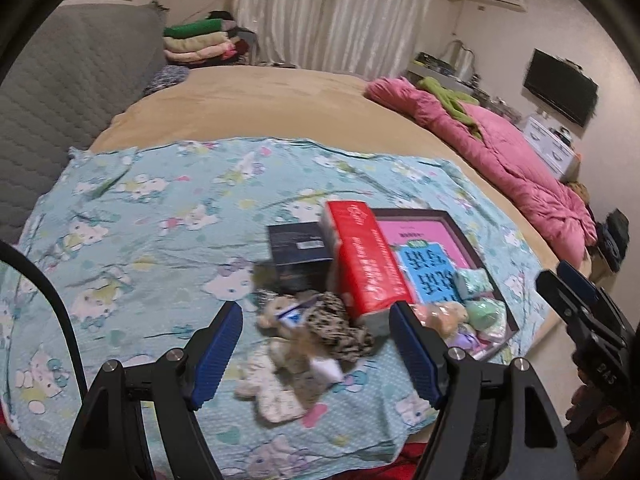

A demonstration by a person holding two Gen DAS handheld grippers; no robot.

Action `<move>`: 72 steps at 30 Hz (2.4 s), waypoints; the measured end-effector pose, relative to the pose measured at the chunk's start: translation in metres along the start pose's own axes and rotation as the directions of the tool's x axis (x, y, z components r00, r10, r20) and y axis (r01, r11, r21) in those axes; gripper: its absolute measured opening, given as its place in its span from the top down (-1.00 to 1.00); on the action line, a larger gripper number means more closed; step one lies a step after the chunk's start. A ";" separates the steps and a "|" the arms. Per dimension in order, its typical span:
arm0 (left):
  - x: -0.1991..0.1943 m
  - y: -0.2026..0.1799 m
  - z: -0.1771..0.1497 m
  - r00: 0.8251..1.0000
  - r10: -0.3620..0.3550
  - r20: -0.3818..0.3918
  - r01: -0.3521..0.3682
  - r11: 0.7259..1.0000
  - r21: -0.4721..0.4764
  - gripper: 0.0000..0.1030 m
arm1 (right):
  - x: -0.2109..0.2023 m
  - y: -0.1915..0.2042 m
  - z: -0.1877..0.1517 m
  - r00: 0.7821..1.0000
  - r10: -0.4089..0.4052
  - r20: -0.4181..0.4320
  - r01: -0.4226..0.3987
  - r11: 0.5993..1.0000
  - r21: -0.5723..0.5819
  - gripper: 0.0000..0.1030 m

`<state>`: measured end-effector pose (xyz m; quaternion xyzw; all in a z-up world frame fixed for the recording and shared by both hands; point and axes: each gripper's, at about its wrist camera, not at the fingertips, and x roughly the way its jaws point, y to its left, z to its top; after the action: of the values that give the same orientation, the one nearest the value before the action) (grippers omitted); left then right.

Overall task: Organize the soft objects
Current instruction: 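Move both tools back over the remaining pile beside the tray, then lower left tool onto the white patterned cloth while right lowers to white snack bag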

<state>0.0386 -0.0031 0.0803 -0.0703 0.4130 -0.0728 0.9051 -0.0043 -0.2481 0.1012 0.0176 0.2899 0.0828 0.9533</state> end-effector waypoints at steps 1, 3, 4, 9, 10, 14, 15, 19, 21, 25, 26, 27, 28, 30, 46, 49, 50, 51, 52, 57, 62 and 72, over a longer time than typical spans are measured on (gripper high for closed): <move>-0.002 0.006 0.000 1.000 0.008 0.004 -0.008 1.000 -0.009 -0.46 | -0.001 0.003 0.001 1.000 0.008 0.000 -0.008 1.000 -0.002 -0.52; -0.005 0.016 0.000 1.000 0.023 0.008 -0.023 0.999 -0.025 -0.46 | -0.002 0.007 0.001 1.000 0.019 0.002 -0.019 1.000 -0.007 -0.52; -0.006 0.022 -0.001 1.000 0.028 0.008 -0.028 0.999 -0.036 -0.46 | -0.002 0.009 0.001 1.000 0.025 0.002 -0.025 1.000 -0.008 -0.53; -0.009 0.044 -0.006 0.999 0.051 0.000 -0.051 0.996 -0.073 -0.46 | -0.001 0.022 0.000 0.998 0.055 -0.008 -0.055 0.998 -0.025 -0.53; -0.009 0.048 -0.008 0.998 0.055 -0.003 -0.055 0.995 -0.079 -0.46 | 0.000 0.024 0.000 0.998 0.060 -0.012 -0.060 0.998 -0.029 -0.53; -0.007 0.059 -0.015 0.998 0.064 -0.019 -0.066 0.993 -0.097 -0.46 | 0.003 0.036 -0.004 0.996 0.081 -0.029 -0.083 0.995 -0.050 -0.53; -0.006 0.061 -0.017 0.998 0.066 -0.024 -0.068 0.993 -0.099 -0.46 | 0.004 0.039 -0.005 0.996 0.086 -0.036 -0.088 0.995 -0.053 -0.53; -0.001 0.065 -0.026 0.997 0.066 -0.046 -0.070 0.993 -0.098 -0.46 | 0.010 0.046 -0.011 0.993 0.105 -0.061 -0.109 0.992 -0.061 -0.53; 0.002 0.066 -0.031 0.996 0.067 -0.060 -0.073 0.993 -0.094 -0.46 | 0.013 0.049 -0.013 0.990 0.118 -0.075 -0.122 0.991 -0.062 -0.53; 0.014 0.070 -0.041 0.993 0.061 -0.101 -0.071 0.993 -0.096 -0.46 | 0.019 0.057 -0.020 0.986 0.131 -0.102 -0.139 0.987 -0.077 -0.53; 0.018 0.071 -0.044 0.991 0.068 -0.114 -0.079 0.992 -0.097 -0.46 | 0.020 0.059 -0.022 0.985 0.133 -0.110 -0.142 0.986 -0.084 -0.53; 0.021 0.073 -0.046 0.990 0.074 -0.124 -0.086 0.991 -0.098 -0.46 | 0.021 0.061 -0.024 0.984 0.138 -0.117 -0.148 0.985 -0.086 -0.53; 0.026 0.075 -0.049 0.987 0.075 -0.140 -0.090 0.991 -0.102 -0.46 | 0.023 0.063 -0.026 0.981 0.147 -0.124 -0.158 0.984 -0.084 -0.53; 0.033 0.078 -0.054 0.984 0.067 -0.163 -0.086 0.990 -0.114 -0.46 | 0.028 0.068 -0.032 0.974 0.168 -0.151 -0.182 0.980 -0.079 -0.53; 0.091 0.083 -0.071 0.959 0.047 -0.280 -0.078 0.992 -0.100 -0.46 | 0.076 0.102 -0.078 0.915 0.254 -0.312 -0.291 0.954 -0.077 -0.32; 0.103 0.087 -0.074 0.954 0.042 -0.297 -0.076 0.992 -0.103 -0.46 | 0.091 0.107 -0.083 0.897 0.269 -0.350 -0.308 0.950 -0.060 -0.12; 0.105 0.087 -0.074 0.953 0.035 -0.300 -0.069 0.992 -0.105 -0.46 | 0.095 0.108 -0.086 0.893 0.269 -0.361 -0.308 0.950 -0.055 -0.07; 0.107 0.088 -0.075 0.953 0.029 -0.303 -0.064 0.992 -0.106 -0.46 | 0.100 0.109 -0.088 0.888 0.272 -0.370 -0.311 0.949 -0.047 -0.04; 0.109 0.088 -0.075 0.951 0.027 -0.308 -0.062 0.993 -0.104 -0.46 | 0.104 0.110 -0.090 0.885 0.277 -0.375 -0.314 0.949 -0.038 0.02; 0.118 0.087 -0.078 0.948 0.024 -0.318 -0.053 0.995 -0.082 -0.46 | 0.125 0.115 -0.097 0.866 0.300 -0.400 -0.326 0.945 0.002 0.20; 0.125 0.087 -0.078 0.946 -0.001 -0.326 -0.027 0.996 -0.081 -0.43 | 0.141 0.120 -0.095 0.863 0.311 -0.397 -0.326 0.945 0.032 0.33; 0.144 0.076 -0.073 0.938 -0.017 -0.346 -0.009 0.997 -0.073 -0.09 | 0.151 0.108 -0.085 0.863 0.359 -0.355 -0.369 0.928 0.041 0.49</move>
<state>0.0824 0.0388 -0.0870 -0.0902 0.5679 -0.0706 0.8151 0.0559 -0.1179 -0.0440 0.0432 0.4479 0.2669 0.8522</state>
